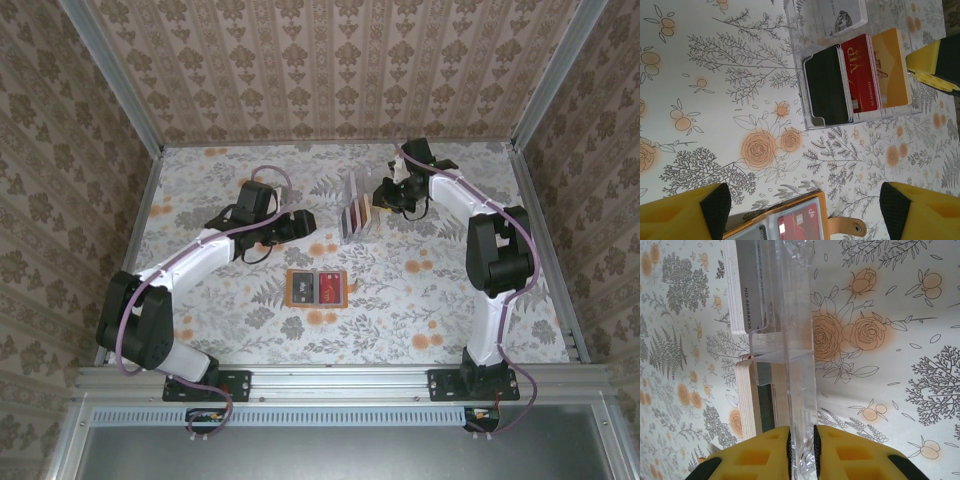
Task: Put the credit cards into the card holder
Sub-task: Rotate the storage box at the top-center of the table, then pick up the credit card from the storage box.
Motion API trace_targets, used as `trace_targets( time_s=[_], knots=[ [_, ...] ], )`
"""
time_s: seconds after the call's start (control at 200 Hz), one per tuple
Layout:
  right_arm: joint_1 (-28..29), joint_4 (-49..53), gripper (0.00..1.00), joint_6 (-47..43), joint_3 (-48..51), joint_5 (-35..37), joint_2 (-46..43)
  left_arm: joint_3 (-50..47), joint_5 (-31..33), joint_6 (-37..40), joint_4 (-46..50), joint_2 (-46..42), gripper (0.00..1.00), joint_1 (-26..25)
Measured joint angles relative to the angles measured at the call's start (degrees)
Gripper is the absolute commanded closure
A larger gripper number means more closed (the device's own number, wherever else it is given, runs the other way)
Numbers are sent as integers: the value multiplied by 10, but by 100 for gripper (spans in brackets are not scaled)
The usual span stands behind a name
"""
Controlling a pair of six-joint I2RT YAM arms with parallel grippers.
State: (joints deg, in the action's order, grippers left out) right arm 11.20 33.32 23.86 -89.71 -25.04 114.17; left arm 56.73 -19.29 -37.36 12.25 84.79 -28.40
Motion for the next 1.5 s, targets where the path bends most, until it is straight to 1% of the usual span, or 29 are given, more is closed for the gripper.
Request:
trace_targets(
  time_s=[0.075, 0.235, 0.565, 0.88, 0.935, 0.975, 1.005, 1.055, 1.105, 1.175, 1.23, 1.365, 1.5],
  knots=[
    [3, 1, 86, -8, 0, 7, 0, 0, 0, 0, 0, 0, 19, 0],
    [9, 8, 89, -33, -6, 23, -2, 0, 0, 0, 0, 0, 19, 0],
    [24, 21, 90, -91, -13, 42, -3, 0, 0, 0, 0, 0, 19, 0],
    [70, 64, 88, -141, -29, 54, -2, 0, 0, 0, 0, 0, 19, 0],
    [78, 73, 87, -148, -34, 56, -1, 0, 0, 0, 0, 0, 19, 0],
    [83, 80, 84, -150, -38, 59, 1, 0, 0, 0, 0, 0, 19, 0],
    [86, 86, 79, -150, -42, 63, 2, 0, 0, 0, 0, 0, 19, 0],
    [90, 99, 76, -150, -53, 71, 3, 0, 0, 0, 0, 0, 19, 0],
    [94, 115, 68, -146, -70, 89, 3, 0, 0, 0, 1, 0, 18, 0],
    [96, 137, 66, -141, -102, 121, 3, 0, 0, 0, 0, 0, 18, 0],
    [97, 147, 60, -136, -122, 145, 3, 0, 0, 0, 0, 0, 18, 0],
    [110, 176, 56, -120, -145, 204, -1, 0, 0, 0, 1, 0, 18, 0],
    [160, 207, 54, -104, -158, 282, 0, 0, 3, 0, 4, 0, 17, 2]
  ],
)
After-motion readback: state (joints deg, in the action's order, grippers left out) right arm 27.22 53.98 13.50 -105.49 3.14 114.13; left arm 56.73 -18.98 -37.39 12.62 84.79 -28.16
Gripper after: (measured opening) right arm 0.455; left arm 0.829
